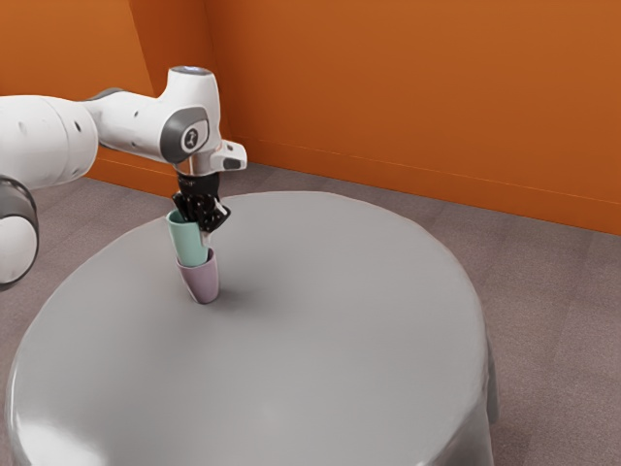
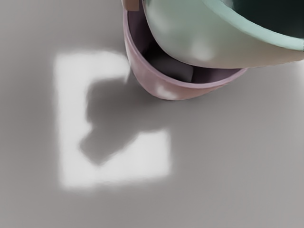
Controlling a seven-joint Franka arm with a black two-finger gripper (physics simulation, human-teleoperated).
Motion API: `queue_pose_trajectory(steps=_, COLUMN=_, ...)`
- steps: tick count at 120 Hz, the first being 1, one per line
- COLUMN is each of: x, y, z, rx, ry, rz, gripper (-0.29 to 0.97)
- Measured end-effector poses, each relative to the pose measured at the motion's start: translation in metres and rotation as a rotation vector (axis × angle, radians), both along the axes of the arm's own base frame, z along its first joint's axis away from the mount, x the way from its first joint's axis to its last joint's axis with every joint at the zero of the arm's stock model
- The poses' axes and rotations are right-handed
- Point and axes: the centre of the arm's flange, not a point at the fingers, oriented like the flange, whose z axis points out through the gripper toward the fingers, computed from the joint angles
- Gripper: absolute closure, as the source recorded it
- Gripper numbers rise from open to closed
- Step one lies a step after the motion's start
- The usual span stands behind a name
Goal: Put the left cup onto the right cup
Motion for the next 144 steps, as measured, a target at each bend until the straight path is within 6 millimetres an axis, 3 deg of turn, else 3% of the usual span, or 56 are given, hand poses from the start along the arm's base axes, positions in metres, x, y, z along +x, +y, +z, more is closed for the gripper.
queue_pose_trajectory(steps=21, x=0.0, y=0.0, z=-0.003, rx=0.0, ry=0.003, rz=0.002, gripper=0.78)
queue_pose_trajectory(steps=47, x=-0.002, y=-0.001, z=-0.011, rx=-0.006, ry=0.008, rz=0.002, gripper=0.33)
queue_pose_trajectory(steps=70, x=-0.001, y=-0.001, z=-0.011, rx=-0.007, ry=0.002, rz=-0.001, gripper=0.13)
queue_pose_trajectory(steps=119, x=0.002, y=-0.006, z=-0.004, rx=-0.001, ry=-0.014, rz=-0.015, gripper=0.02)
queue_pose_trajectory(steps=144, x=0.01, y=-0.009, z=0.031, rx=0.009, ry=-0.077, rz=-0.026, gripper=0.01)
